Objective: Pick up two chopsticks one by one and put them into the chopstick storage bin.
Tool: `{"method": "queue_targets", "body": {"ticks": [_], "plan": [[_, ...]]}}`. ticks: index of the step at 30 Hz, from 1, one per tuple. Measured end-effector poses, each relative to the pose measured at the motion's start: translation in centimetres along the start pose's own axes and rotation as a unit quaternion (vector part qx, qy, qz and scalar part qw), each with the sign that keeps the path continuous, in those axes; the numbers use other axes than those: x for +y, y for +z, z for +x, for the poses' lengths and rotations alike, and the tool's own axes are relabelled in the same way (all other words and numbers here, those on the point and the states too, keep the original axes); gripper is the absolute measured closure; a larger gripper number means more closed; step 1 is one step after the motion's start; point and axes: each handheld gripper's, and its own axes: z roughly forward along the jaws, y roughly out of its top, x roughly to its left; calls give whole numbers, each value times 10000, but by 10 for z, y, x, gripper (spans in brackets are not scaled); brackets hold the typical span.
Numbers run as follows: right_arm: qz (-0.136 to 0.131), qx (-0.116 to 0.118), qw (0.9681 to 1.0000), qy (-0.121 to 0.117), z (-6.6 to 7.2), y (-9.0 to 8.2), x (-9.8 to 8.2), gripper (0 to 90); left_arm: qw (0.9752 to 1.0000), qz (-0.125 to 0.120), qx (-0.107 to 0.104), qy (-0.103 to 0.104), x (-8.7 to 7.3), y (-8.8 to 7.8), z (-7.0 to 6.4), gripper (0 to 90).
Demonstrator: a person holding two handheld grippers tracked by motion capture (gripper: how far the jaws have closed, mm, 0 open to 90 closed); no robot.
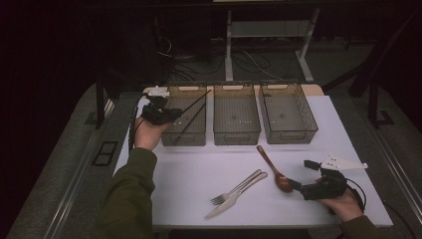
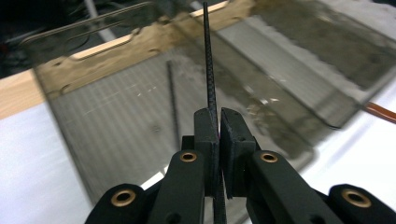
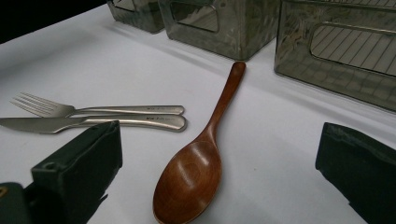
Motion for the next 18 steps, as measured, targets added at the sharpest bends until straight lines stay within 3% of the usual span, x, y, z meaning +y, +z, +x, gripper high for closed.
{"method": "queue_targets", "body": {"ticks": [6, 18], "plan": [[1, 3, 10000, 11, 0, -1, 0, 0, 9991, 68, 293, -301, -1, 8, 12, 852], [4, 8, 10000, 13, 0, -1, 0, 0, 9966, 493, 505, -428, 0, 27, 21, 852]]}}
